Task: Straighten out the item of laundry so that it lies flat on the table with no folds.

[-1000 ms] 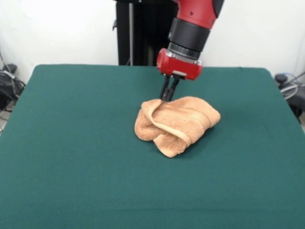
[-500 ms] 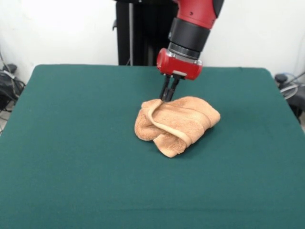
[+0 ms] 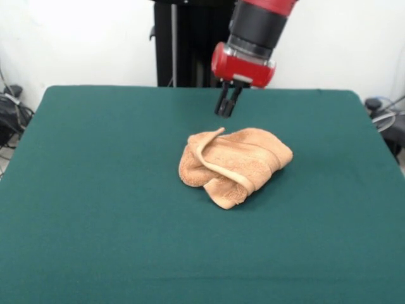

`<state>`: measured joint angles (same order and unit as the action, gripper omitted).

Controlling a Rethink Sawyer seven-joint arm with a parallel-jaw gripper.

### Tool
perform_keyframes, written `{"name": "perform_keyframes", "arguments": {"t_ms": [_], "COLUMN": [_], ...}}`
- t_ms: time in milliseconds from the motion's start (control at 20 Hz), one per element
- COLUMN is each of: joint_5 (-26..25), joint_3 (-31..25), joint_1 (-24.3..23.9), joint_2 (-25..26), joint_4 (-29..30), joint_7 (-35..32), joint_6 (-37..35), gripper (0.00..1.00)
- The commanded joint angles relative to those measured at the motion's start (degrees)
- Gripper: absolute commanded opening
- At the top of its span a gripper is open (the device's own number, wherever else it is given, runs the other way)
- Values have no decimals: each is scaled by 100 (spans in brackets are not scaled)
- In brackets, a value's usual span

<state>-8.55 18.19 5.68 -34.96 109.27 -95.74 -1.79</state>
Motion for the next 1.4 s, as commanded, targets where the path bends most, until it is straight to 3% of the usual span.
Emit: {"name": "perform_keyframes", "arguments": {"t_ms": [50, 250, 550, 700, 850, 1000, 1300, 1400], "joint_5": [164, 146, -69, -133, -149, -180, -35, 10], "joint_3": [-763, -836, -1038, -888, -728, -680, -990, -724], "joint_1": [-363, -422, -513, -343, -100, 51, 16, 277], "joint_2": [-1176, -1303, -752, -320, -204, -597, -2025, -2469], "joint_4": [232, 173, 407, 374, 534, 966, 2197, 2422], "joint_7": [-348, -372, -731, -992, -1143, -1065, -996, -942], "joint_6": [-1672, -1914, -1017, -405, -2, -143, -749, -1153], "gripper": [0, 0, 0, 0, 0, 0, 0, 0]}}
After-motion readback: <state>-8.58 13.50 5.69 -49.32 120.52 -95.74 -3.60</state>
